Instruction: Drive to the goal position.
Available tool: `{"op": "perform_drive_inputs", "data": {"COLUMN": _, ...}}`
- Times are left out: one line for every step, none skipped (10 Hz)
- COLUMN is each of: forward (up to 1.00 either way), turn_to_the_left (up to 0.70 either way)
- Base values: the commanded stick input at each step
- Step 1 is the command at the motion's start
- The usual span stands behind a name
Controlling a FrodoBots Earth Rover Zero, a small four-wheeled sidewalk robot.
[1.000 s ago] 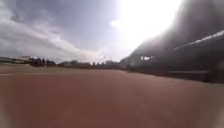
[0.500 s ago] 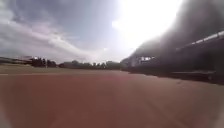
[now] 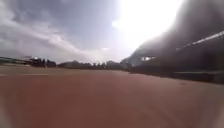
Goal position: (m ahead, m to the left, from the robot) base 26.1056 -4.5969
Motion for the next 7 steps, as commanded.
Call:
{"op": "perform_drive_inputs", "data": {"forward": 0.70, "turn_to_the_left": 0.00}}
{"op": "perform_drive_inputs", "data": {"forward": 0.70, "turn_to_the_left": 0.00}}
{"op": "perform_drive_inputs", "data": {"forward": 0.70, "turn_to_the_left": 0.00}}
{"op": "perform_drive_inputs", "data": {"forward": 0.70, "turn_to_the_left": 0.00}}
{"op": "perform_drive_inputs", "data": {"forward": 0.70, "turn_to_the_left": 0.00}}
{"op": "perform_drive_inputs", "data": {"forward": 0.70, "turn_to_the_left": 0.00}}
{"op": "perform_drive_inputs", "data": {"forward": 0.70, "turn_to_the_left": 0.00}}
